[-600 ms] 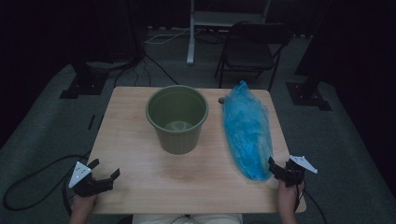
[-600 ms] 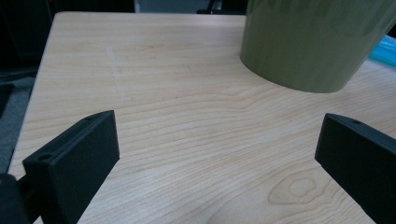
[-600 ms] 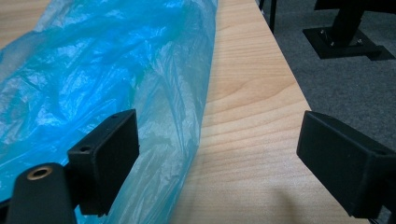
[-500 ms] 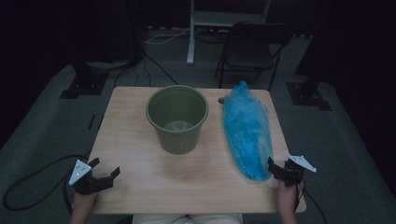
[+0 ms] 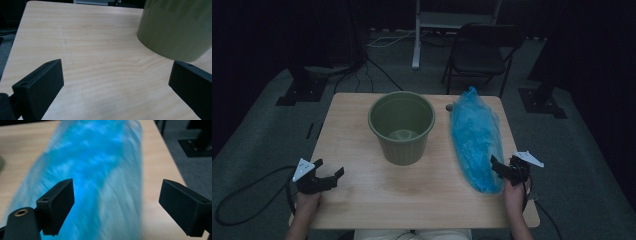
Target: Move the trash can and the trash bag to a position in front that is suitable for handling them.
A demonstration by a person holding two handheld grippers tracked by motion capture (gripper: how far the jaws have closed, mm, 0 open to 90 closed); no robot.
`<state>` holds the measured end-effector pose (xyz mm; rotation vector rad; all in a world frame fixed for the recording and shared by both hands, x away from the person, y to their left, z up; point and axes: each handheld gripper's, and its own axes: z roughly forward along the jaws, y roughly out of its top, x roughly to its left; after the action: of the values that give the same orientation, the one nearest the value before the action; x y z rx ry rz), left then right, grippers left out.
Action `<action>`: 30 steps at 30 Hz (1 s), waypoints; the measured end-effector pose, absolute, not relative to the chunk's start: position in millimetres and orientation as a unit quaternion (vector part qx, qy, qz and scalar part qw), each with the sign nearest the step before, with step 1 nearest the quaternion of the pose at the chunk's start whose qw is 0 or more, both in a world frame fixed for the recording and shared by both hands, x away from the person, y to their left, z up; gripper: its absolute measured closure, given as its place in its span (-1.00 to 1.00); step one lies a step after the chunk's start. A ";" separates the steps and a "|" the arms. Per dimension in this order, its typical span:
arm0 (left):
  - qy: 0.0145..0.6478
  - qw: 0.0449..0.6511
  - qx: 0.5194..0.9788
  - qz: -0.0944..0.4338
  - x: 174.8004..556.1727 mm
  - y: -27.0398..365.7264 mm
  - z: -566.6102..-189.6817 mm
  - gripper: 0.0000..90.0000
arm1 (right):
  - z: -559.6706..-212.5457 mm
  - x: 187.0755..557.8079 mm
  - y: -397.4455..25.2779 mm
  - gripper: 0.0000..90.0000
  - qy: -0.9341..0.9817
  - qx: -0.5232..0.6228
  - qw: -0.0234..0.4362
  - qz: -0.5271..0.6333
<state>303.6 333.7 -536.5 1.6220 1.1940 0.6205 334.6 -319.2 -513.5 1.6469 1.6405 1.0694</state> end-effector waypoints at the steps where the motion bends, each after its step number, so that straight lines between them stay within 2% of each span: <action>1: 0.493 0.493 0.668 0.259 307.3 332.7 -535.6 -0.99 | -510.5 340.5 -315.5 -0.72 0.618 0.612 0.285 0.403; 5: 0.488 0.500 0.666 0.259 320.0 325.6 -529.2 -0.99 | -502.6 358.4 -300.6 -0.72 0.631 0.602 0.271 0.408; 13: 0.474 0.506 0.673 0.257 354.6 301.0 -521.1 -0.99 | -484.5 402.5 -243.0 -0.72 0.665 0.565 0.264 0.411; 22: 0.462 0.499 0.687 0.257 395.2 264.6 -514.4 -0.99 | -490.5 442.1 -187.3 -0.72 0.676 0.551 0.236 0.429; 30: 0.460 0.480 0.696 0.270 425.2 252.7 -514.7 -0.99 | -496.8 473.1 -154.9 -0.72 0.685 0.550 0.212 0.428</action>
<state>425.2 252.7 -514.7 1.6977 1.1231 0.6579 473.1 -154.9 -496.8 1.5279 1.9020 1.1891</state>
